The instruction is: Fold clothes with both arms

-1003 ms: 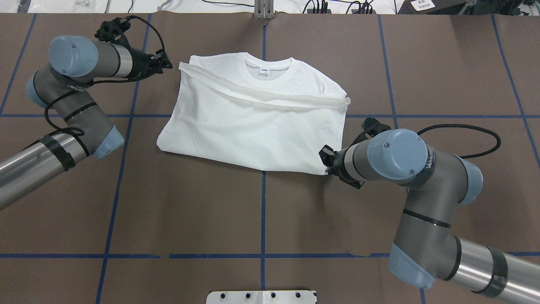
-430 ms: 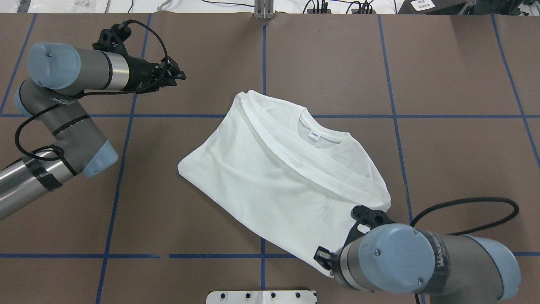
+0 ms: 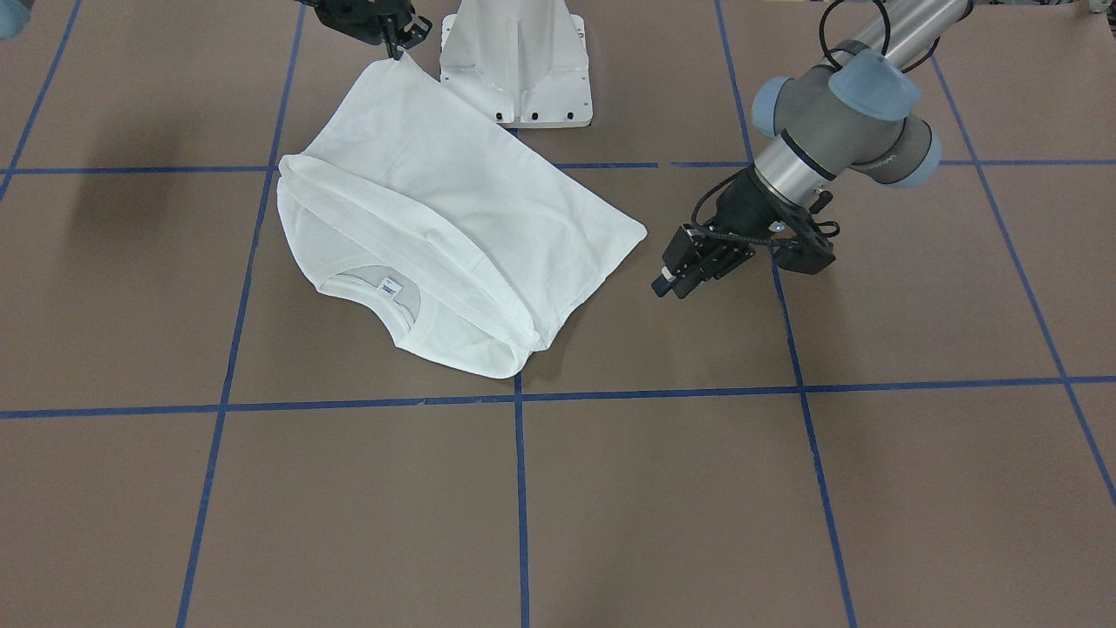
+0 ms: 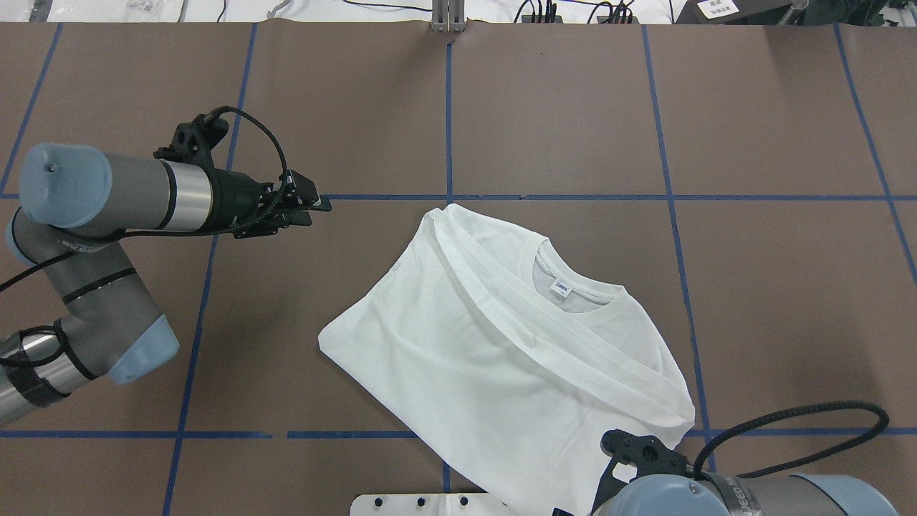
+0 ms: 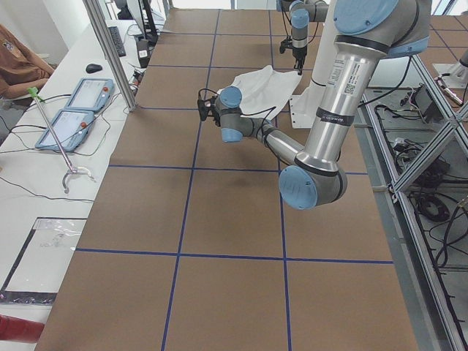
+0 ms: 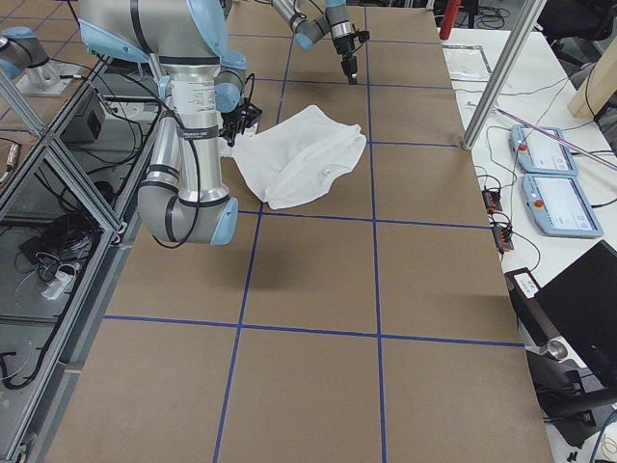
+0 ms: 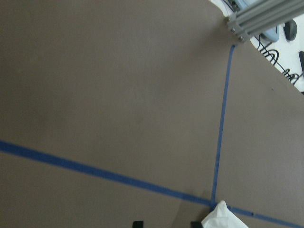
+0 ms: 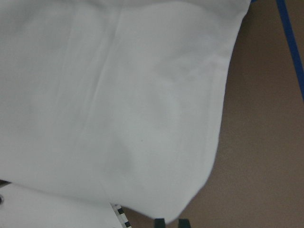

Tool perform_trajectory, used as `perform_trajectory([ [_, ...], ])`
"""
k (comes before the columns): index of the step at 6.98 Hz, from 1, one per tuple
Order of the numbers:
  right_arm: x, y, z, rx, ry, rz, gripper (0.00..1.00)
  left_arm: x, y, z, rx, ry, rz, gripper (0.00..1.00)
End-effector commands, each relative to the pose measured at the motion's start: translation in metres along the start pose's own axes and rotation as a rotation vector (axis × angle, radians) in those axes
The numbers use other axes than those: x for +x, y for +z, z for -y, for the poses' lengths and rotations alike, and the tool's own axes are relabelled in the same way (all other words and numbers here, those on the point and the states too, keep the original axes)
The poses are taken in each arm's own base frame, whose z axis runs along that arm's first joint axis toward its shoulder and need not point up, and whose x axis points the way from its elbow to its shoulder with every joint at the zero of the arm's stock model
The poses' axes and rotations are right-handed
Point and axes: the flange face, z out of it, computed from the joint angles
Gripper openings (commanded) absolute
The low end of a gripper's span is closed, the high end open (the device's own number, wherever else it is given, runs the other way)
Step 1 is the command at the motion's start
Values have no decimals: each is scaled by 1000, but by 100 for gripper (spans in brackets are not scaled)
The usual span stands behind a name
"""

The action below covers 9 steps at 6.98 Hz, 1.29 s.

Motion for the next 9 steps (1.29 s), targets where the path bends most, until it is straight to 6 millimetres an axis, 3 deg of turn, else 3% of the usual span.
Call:
perform_trajectory([
  [1, -4, -25, 17, 16, 71, 52, 100, -14, 9, -49, -75, -129, 32, 100],
  [3, -32, -82, 81, 84, 187, 200, 100, -24, 27, -74, -49, -247, 118, 100],
  [4, -40, -106, 110, 121, 228, 254, 100, -33, 44, -101, -72, -271, 171, 100],
  [6, -52, -113, 140, 175, 265, 309, 100, -32, 63, -110, -32, -309, 296, 98],
  [7, -66, -93, 152, 181, 268, 327, 100, -21, 79, -123, -19, -319, 380, 98],
  [9, -71, -86, 161, 188, 276, 330, 100, -26, 84, -132, -23, -321, 412, 89],
])
